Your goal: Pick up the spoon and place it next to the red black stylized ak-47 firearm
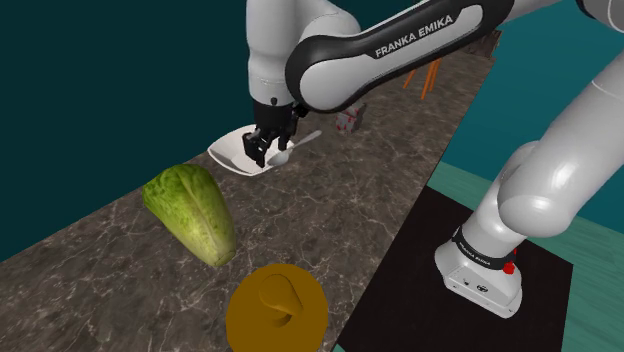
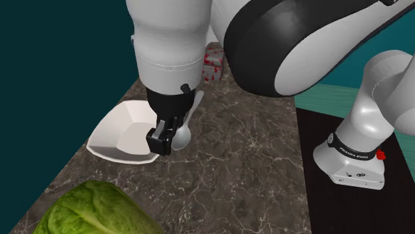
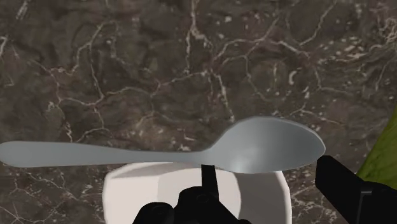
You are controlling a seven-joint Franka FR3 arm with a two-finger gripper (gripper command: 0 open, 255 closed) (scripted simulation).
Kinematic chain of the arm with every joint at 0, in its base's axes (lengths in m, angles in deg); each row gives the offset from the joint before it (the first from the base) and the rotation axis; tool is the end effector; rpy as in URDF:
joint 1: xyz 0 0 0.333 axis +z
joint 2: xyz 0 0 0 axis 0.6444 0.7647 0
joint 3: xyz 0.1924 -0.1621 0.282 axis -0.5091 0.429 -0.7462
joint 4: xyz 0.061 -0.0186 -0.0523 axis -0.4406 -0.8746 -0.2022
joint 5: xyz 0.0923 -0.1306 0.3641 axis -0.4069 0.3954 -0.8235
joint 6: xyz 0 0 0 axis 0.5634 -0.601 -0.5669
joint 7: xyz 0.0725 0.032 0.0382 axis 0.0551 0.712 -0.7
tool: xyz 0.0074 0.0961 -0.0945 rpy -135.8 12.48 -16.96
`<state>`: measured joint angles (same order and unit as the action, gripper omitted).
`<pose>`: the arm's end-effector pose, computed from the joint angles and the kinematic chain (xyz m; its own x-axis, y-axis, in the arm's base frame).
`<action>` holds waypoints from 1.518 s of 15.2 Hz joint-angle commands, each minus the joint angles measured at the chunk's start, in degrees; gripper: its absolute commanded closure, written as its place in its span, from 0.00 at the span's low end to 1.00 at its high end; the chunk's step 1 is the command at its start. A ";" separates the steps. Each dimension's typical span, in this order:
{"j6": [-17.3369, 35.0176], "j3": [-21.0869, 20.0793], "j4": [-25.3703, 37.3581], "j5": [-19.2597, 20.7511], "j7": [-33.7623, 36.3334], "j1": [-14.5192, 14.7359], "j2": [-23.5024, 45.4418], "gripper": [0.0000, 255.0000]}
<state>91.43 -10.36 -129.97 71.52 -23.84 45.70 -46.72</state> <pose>0.4484 0.2989 0.4831 0.9840 0.0862 0.1558 0.0816 -0.9960 0.0359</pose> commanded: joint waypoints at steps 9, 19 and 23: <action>-1.76 4.86 -4.82 -4.31 -9.30 -1.96 -7.76 1.00; -0.68 15.58 -14.20 -6.34 -25.24 -5.83 -16.60 1.00; -0.52 20.02 -16.14 -5.85 -31.32 -7.83 -18.41 1.00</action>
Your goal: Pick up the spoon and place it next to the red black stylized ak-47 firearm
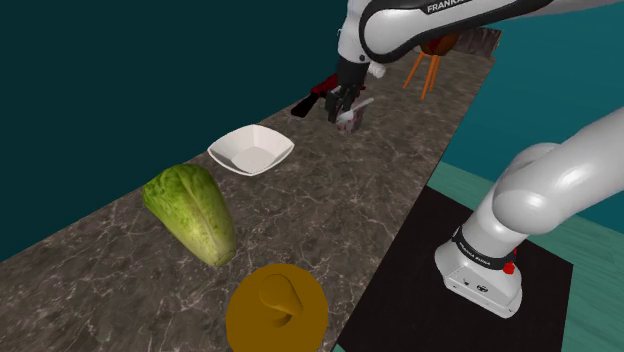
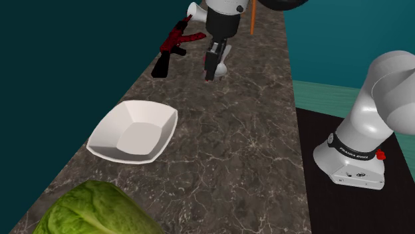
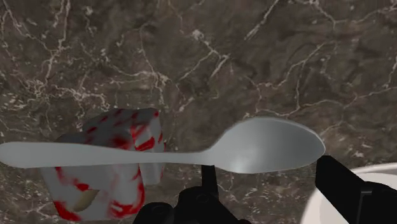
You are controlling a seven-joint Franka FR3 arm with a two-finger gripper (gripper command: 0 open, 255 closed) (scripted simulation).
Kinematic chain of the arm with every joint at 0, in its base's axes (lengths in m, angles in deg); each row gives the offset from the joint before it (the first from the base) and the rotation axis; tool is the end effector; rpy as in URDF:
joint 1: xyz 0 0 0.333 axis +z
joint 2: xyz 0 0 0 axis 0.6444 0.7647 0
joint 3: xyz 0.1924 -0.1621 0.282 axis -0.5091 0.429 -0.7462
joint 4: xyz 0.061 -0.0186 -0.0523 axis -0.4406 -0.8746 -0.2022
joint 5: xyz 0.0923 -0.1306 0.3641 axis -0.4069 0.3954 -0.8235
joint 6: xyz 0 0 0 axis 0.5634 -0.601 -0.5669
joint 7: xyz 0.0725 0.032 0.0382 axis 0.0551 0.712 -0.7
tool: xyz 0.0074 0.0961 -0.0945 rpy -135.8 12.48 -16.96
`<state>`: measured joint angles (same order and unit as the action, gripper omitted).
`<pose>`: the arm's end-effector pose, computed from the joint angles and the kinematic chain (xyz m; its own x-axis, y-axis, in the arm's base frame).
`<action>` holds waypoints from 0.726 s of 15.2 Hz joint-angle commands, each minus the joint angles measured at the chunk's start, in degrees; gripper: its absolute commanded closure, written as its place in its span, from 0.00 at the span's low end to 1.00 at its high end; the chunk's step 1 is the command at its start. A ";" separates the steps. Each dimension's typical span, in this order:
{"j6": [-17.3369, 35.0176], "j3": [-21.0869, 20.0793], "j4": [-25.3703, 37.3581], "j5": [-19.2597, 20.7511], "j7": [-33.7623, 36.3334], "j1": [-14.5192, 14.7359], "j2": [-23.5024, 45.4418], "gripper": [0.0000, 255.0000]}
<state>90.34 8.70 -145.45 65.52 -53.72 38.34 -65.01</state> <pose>0.4194 0.0600 0.5042 0.9844 0.0841 0.1548 0.0795 -0.9962 0.0358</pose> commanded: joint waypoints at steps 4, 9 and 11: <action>0.69 5.45 -1.53 1.03 -7.44 -2.62 -0.88 1.00; 0.84 11.01 -1.08 2.22 -14.90 -5.41 -0.33 1.00; 0.88 13.22 -0.43 2.62 -17.89 -6.48 0.35 1.00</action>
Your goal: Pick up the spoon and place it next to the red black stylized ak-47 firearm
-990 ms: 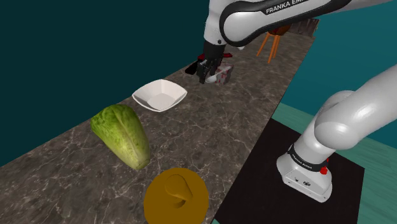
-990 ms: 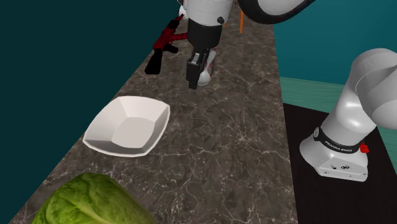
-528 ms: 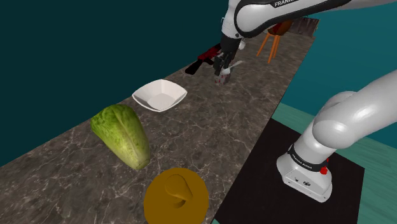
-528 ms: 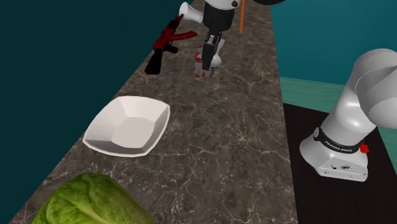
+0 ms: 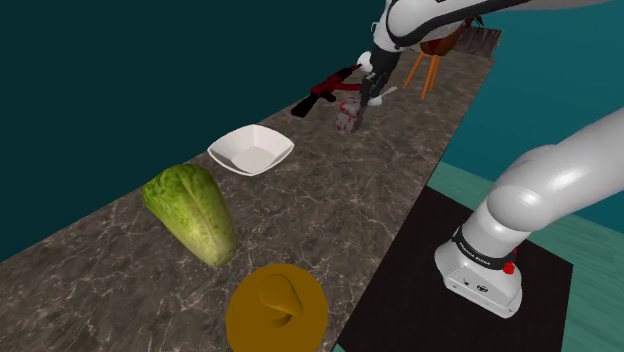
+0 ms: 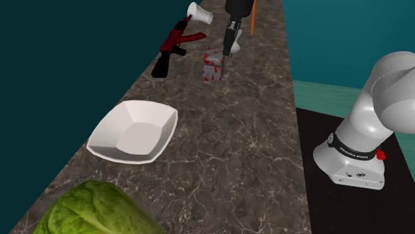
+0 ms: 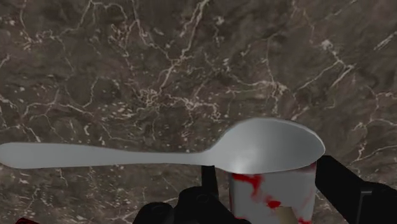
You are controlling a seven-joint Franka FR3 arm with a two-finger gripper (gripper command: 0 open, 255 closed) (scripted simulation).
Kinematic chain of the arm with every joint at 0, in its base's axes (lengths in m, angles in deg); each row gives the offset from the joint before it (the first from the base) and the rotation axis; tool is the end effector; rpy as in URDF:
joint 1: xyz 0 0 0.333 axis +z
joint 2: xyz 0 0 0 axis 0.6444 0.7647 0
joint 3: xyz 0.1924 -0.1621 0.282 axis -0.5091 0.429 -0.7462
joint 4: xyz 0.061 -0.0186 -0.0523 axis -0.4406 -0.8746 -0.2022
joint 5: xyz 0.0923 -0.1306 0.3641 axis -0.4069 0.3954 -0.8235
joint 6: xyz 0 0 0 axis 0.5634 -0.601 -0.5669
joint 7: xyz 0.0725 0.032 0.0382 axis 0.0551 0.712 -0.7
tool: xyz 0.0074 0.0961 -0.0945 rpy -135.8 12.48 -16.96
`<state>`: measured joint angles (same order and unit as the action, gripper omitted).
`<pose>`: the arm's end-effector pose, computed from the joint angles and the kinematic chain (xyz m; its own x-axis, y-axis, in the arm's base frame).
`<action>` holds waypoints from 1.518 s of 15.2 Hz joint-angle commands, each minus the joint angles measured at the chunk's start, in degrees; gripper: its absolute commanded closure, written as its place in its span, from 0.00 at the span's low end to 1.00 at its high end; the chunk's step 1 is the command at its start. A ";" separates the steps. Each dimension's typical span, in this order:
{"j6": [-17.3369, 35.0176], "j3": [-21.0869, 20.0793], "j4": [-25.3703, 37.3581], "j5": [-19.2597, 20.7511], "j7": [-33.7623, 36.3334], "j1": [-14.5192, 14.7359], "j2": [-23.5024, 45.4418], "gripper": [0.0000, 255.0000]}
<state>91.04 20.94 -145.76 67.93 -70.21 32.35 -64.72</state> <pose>0.4156 -0.0839 0.5027 0.9842 0.0850 0.1553 0.0804 -0.9961 0.0355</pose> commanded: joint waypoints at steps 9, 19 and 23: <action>5.16 5.24 -1.51 0.55 -7.16 -2.33 3.62 1.00; 13.68 5.73 -6.08 0.04 -7.76 -2.15 7.59 1.00; 17.18 5.94 -7.56 -0.33 -8.12 -2.01 9.63 1.00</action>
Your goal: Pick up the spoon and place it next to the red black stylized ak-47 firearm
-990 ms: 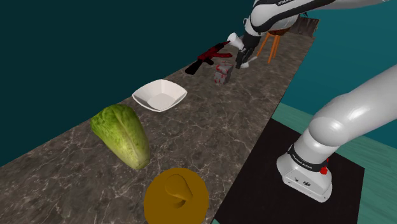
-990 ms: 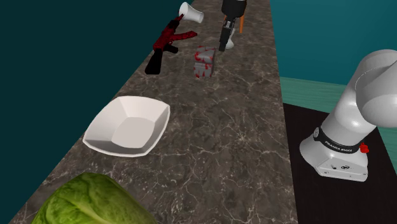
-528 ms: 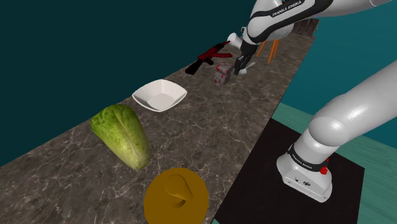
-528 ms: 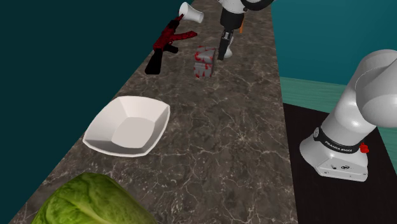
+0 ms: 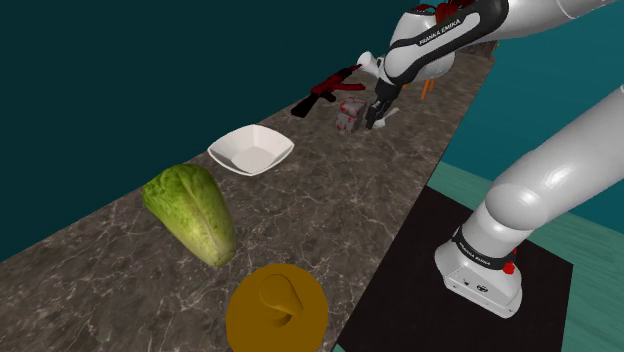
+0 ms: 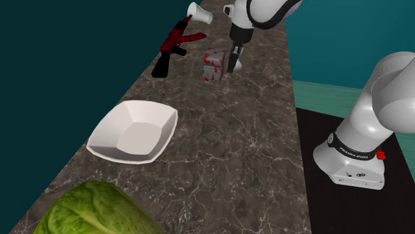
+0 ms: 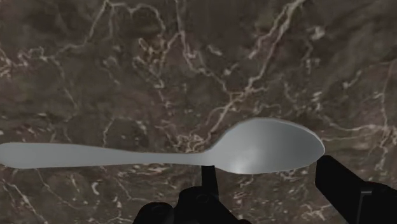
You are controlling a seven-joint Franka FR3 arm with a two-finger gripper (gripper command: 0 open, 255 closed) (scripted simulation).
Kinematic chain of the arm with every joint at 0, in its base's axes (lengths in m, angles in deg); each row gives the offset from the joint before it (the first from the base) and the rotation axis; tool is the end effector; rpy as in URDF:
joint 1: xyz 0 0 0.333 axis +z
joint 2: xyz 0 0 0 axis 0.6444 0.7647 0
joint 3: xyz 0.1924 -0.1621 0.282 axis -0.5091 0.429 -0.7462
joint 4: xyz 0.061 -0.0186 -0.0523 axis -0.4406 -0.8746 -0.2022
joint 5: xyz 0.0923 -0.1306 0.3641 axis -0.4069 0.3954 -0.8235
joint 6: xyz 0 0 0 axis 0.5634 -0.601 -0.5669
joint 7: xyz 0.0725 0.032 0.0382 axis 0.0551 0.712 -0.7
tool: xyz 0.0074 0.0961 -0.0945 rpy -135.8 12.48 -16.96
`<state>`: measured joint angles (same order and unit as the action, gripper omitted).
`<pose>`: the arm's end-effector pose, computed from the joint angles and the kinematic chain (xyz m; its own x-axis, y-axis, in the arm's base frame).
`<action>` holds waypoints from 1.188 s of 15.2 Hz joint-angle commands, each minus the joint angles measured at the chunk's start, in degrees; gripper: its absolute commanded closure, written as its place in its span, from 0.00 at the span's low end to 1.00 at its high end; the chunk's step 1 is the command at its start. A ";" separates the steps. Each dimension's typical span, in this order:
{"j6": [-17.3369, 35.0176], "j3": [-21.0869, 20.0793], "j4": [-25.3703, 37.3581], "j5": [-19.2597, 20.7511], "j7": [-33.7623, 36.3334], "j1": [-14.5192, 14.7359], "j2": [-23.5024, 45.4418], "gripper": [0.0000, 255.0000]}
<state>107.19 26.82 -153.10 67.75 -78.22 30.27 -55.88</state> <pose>0.4183 -0.1448 0.4038 0.9841 0.0865 0.1548 0.0819 -0.9960 0.0357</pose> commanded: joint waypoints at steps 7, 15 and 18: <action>3.50 0.21 -1.13 -0.49 -0.42 0.19 2.36 1.00; 3.50 0.21 -1.13 -0.49 -0.42 0.19 2.36 0.00; 1.32 0.09 -0.70 -0.10 -0.13 0.04 0.60 0.00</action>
<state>109.86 27.04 -153.96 67.39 -78.61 30.38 -54.11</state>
